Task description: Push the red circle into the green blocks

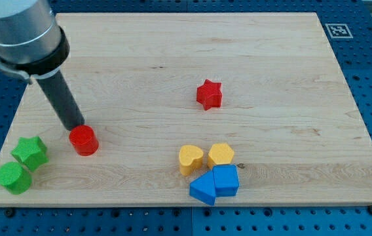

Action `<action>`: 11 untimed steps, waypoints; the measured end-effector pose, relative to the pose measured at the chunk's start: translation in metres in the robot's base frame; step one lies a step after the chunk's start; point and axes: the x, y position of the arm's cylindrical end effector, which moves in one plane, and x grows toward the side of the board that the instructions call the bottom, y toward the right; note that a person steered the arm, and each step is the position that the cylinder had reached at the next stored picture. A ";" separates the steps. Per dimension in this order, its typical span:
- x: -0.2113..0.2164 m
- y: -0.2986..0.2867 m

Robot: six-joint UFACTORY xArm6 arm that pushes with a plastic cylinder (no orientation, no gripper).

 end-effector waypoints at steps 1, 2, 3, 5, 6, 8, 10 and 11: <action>0.004 0.036; 0.006 0.048; 0.022 0.052; 0.036 0.052; 0.041 0.052; 0.005 0.046; 0.037 0.029; 0.041 0.029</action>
